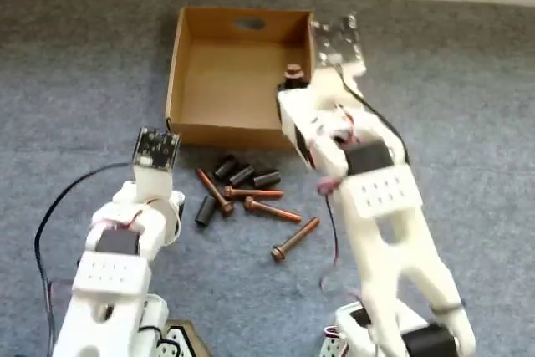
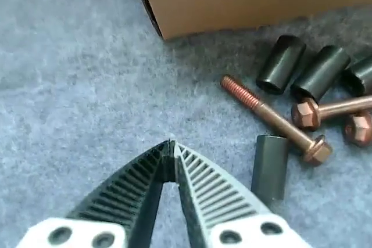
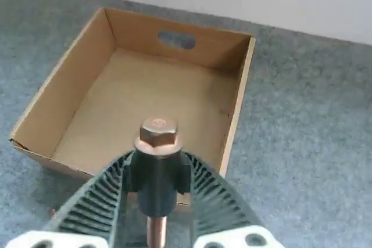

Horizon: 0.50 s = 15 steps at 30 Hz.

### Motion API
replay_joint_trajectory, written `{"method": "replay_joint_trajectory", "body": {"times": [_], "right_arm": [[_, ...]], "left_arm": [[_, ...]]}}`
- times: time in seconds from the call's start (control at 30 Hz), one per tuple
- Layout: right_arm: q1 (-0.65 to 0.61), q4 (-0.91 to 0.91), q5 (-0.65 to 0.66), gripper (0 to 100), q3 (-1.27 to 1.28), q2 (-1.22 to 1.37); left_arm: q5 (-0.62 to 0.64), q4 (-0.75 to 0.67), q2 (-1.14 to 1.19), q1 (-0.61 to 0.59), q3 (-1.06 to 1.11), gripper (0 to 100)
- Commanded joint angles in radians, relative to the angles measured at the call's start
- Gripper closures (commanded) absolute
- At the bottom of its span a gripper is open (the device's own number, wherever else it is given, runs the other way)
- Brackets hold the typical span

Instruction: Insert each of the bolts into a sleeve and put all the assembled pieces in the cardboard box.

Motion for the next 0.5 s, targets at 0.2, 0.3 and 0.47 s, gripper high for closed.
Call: {"method": "replay_joint_trajectory", "body": {"times": [0.2, 0.3, 0.47], "right_arm": [[0.015, 0.18, -0.015, 99.2, -0.567, 0.504], [0.016, 0.18, -0.015, 99.2, -0.736, 0.664], [0.022, 0.183, -0.015, 99.2, -0.943, 0.897]], "left_arm": [[-0.003, -0.107, 0.545, 0.015, -0.237, 99], [-0.003, -0.107, 0.584, 0.015, -0.268, 99], [-0.003, -0.107, 0.584, 0.015, -0.271, 99]]}}
